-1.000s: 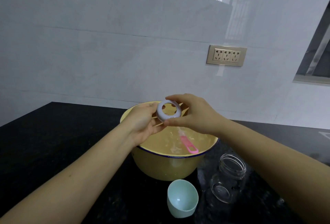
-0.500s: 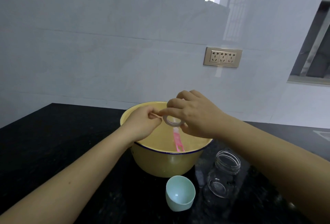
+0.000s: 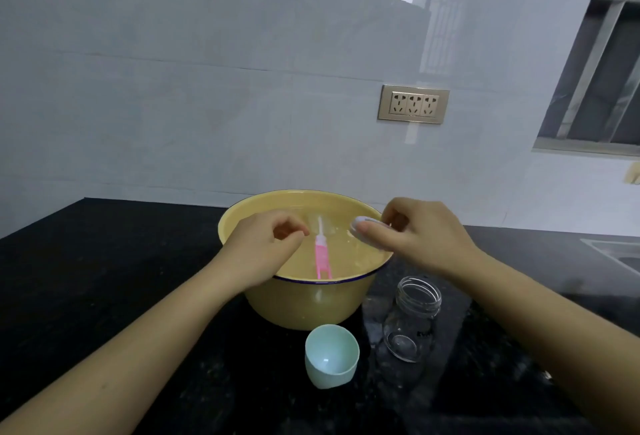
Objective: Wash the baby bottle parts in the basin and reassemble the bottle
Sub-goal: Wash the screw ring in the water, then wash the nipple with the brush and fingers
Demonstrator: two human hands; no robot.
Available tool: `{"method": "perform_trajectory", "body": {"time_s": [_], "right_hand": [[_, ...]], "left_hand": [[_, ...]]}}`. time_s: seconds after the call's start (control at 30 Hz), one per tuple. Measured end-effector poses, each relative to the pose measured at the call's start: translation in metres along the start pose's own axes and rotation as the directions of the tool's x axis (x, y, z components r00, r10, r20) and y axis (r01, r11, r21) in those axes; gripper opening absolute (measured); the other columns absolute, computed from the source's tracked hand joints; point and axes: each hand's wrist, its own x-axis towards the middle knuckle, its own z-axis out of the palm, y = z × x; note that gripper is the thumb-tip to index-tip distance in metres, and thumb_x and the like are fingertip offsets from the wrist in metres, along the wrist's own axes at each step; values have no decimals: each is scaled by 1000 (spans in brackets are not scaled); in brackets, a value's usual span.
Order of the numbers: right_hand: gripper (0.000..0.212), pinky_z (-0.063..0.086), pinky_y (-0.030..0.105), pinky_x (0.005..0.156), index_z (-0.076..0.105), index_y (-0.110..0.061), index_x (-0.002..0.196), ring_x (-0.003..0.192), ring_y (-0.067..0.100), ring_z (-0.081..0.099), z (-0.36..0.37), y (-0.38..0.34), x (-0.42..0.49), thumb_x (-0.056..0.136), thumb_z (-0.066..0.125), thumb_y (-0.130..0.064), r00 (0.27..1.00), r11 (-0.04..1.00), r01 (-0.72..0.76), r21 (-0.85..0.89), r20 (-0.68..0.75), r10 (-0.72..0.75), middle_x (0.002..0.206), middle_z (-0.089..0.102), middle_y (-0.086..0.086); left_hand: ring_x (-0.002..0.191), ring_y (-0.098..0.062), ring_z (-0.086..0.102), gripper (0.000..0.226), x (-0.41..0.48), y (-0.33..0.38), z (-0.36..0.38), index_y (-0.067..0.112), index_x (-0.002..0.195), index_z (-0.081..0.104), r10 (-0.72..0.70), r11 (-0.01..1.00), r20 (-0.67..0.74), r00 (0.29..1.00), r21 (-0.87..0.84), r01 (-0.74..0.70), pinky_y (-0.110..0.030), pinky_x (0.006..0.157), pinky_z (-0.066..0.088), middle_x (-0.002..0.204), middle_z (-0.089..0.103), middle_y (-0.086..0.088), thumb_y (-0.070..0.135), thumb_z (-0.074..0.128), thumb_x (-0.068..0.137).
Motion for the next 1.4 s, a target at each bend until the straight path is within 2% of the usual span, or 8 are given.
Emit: {"method": "perform_trajectory", "body": {"time_s": [0.2,0.47,0.73,0.93,1.03,1.2,1.33,1.4], "right_hand": [[42,48,28,66,62,-30,75,73,2,59,-4,30,-38,58,69,-68,994,978,-106,178,9,106,76,65,-12],[38,50,28,73,63,-32,83,82,0,59,3,62,-64,60,72,-61,989,981,-150,124,38,146,84,65,-13],[38,48,24,74,61,-34,89,85,0,56,6,60,-62,65,70,-62,983,987,-140,75,129,130,89,62,-12],[60,50,28,74,53,-32,90,84,2,58,2,60,-60,55,60,-80,962,984,-174,-32,210,177,90,62,-14],[75,46,27,83,51,-31,102,95,5,53,2,52,-52,51,47,-86,972,990,-126,-62,190,135,101,55,-14],[32,44,26,86,59,-27,100,96,5,54,11,18,-26,78,65,-50,999,996,16,85,42,-19,98,58,-11],[22,46,27,76,61,-27,98,85,9,57,31,-15,4,81,63,-42,974,997,1,83,224,-19,89,61,-9],[26,46,28,76,61,-26,102,86,10,57,46,-27,18,83,61,-44,954,1000,15,15,298,-19,97,62,-7]], "left_hand": [[90,15,52,22,-17,-2,5,36,81,64,108,993,-11,994,57,-108,1,72,37,88,66,18,17,57,90],[88,7,55,25,-26,0,8,37,77,65,128,990,-19,992,54,-127,-3,69,39,79,67,17,15,59,89],[80,14,54,26,-28,3,7,38,75,63,119,991,-8,993,64,-118,0,66,37,77,64,19,15,60,89],[77,12,55,23,-26,0,5,34,77,66,113,992,-15,994,50,-112,-1,65,38,76,65,16,15,60,88],[76,13,55,21,-24,-1,4,32,79,68,100,994,-16,995,34,-100,-1,63,38,73,66,16,15,60,89],[82,8,57,18,-17,-4,1,28,82,70,78,997,-32,996,26,-77,-3,64,40,81,68,16,16,59,89],[83,14,55,16,-12,-8,-6,27,85,71,62,996,-53,997,62,-58,0,65,38,82,66,19,17,59,89],[84,13,55,15,-8,-10,-11,28,86,70,53,995,-54,997,93,-48,0,64,38,82,65,21,18,59,90]]}}
